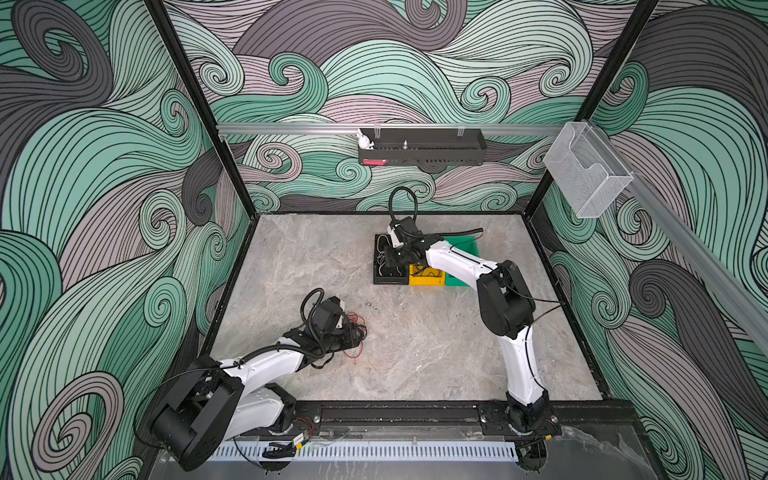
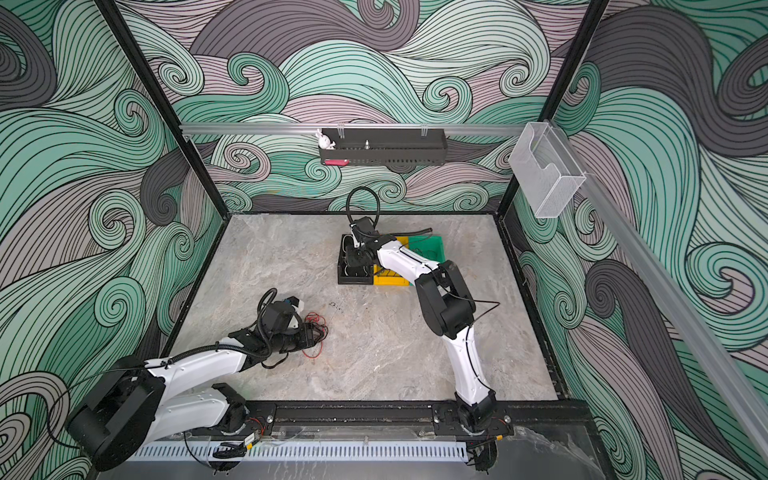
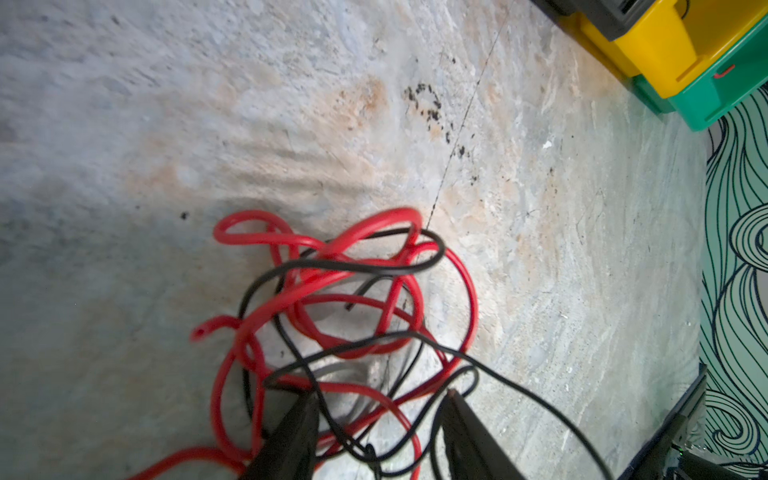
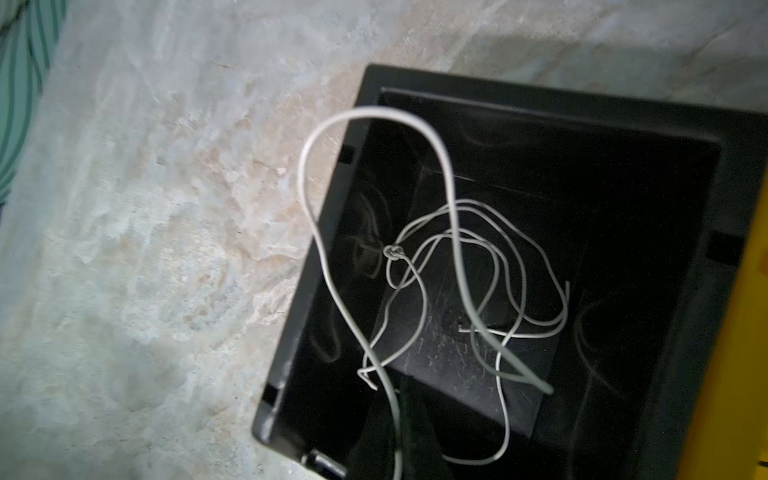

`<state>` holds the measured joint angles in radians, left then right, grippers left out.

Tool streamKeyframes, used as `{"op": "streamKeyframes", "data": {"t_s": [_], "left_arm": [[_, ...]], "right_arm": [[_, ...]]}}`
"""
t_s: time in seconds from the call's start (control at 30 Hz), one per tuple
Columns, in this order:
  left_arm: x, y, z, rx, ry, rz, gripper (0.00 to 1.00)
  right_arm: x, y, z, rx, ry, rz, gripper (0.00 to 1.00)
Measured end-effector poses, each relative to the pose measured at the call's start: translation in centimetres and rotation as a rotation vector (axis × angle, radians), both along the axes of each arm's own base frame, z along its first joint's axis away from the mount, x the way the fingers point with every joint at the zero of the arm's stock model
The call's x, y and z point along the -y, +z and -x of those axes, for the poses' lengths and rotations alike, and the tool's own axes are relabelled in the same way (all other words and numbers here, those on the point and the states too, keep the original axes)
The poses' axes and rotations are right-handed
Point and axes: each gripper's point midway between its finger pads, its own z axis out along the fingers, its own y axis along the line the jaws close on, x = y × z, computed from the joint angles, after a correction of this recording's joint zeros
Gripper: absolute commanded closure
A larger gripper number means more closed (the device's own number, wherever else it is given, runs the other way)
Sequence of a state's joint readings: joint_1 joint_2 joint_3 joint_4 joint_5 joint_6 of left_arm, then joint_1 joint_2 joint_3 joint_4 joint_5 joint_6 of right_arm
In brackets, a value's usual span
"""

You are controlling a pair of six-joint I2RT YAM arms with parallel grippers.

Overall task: Untangle the cables
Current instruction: 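Lower the white wire into the black bin and open the right gripper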

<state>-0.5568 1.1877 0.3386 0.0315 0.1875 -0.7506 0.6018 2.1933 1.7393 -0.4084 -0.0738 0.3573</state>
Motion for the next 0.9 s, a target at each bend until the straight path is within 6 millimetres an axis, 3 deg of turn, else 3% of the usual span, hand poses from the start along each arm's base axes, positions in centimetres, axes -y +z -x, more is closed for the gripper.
{"op": "streamKeyframes", "data": {"t_s": [0.13, 0.4, 0.6, 0.77, 0.9], "left_arm": [[-0.1, 0.0, -0.1, 0.000, 0.003, 0.000, 0.48], [-0.1, 0.0, -0.1, 0.000, 0.005, 0.000, 0.48], [-0.4, 0.1, 0.2, -0.008, 0.006, -0.007, 0.48], [-0.5, 0.0, 0.3, -0.010, 0.007, -0.011, 0.48], [-0.5, 0.0, 0.3, -0.010, 0.007, -0.011, 0.48]], "right_arm": [[0.6, -0.5, 0.3, -0.013, -0.005, 0.035, 0.75], [1.1, -0.2, 0.7, -0.006, -0.006, 0.046, 0.70], [1.8, 3.7, 1.7, 0.053, 0.004, 0.014, 0.61], [1.8, 7.6, 2.6, 0.117, 0.019, -0.039, 0.61], [1.2, 7.7, 3.3, 0.123, 0.038, -0.054, 0.61]]}}
